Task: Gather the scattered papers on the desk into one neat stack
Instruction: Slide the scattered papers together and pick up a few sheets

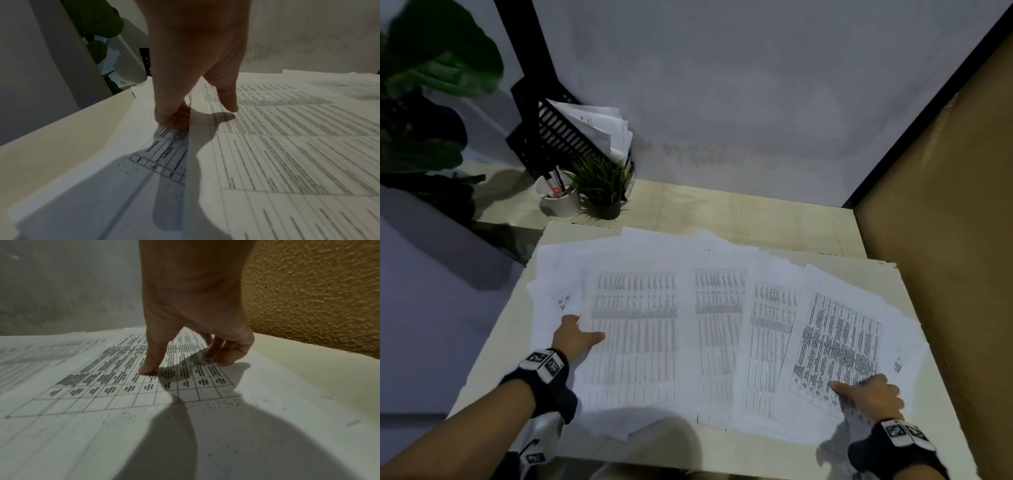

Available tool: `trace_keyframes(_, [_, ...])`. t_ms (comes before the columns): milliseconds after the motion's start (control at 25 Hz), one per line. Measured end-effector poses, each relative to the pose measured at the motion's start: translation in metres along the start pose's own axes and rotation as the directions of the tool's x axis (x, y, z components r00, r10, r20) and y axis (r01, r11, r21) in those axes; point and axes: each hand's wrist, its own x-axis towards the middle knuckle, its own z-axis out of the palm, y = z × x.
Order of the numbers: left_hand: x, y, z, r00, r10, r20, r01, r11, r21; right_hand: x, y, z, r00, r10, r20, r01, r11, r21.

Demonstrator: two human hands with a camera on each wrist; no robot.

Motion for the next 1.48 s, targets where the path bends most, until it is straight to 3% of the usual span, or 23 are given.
trace_keyframes(120, [-0.006,0.006,0.005,0.997,0.074,-0.013,-0.074,0.997,-0.031,-0.007,-0.010,0.004,0.999,-0.034,-0.020,0.034,0.999,0.001])
trace_keyframes(200, [-0.009,0.009,0.003,0.990,0.140,-0.013,-0.141,0.986,-0.094,-0.010,-0.015,0.004,0.998,0.018,-0.068,-0.017,1.000,0.015])
trace_keyframes(400, [-0.006,0.010,0.000,0.925,0.279,0.259,-0.272,0.960,-0.066,-0.001,-0.013,-0.010,0.986,0.167,-0.029,-0.167,0.986,-0.010])
trace_keyframes(520, [-0.007,0.007,0.004,0.916,0.274,0.294,-0.268,0.962,-0.062,0.002,-0.008,-0.013,0.979,0.204,-0.028,-0.206,0.975,-0.079])
trace_keyframes(680, [-0.016,0.014,0.021,0.883,0.248,0.398,-0.242,0.968,-0.064,0.000,-0.014,-0.009,0.989,0.147,0.008,-0.146,0.988,-0.058])
trace_keyframes(840, [-0.022,0.016,0.041,0.849,0.235,0.473,-0.263,0.965,-0.007,-0.014,-0.024,-0.001,1.000,-0.011,-0.002,0.010,0.995,-0.097])
trace_keyframes(1040, [-0.020,0.020,0.051,0.899,0.255,0.357,-0.265,0.964,-0.021,-0.022,-0.038,0.012,0.980,-0.181,0.084,0.181,0.983,0.010])
trace_keyframes(1200, [-0.008,0.014,0.039,0.966,0.220,0.133,-0.217,0.976,-0.037,-0.026,-0.039,0.021,1.000,-0.028,-0.011,0.028,0.999,-0.020])
trace_keyframes(1320, [0.003,-0.002,0.033,0.980,0.193,0.042,-0.196,0.976,0.097,-0.027,-0.036,0.027,0.993,0.009,-0.114,-0.014,0.999,-0.046])
trace_keyframes(1400, [0.020,-0.024,0.049,0.987,0.158,0.027,-0.159,0.986,0.042,-0.029,-0.042,0.029,0.997,-0.011,-0.070,0.014,0.999,0.036])
trace_keyframes(1480, [0.013,-0.024,0.064,0.980,0.176,0.095,-0.175,0.984,-0.019,-0.036,-0.051,0.034,0.996,-0.087,-0.008,0.088,0.990,0.111])
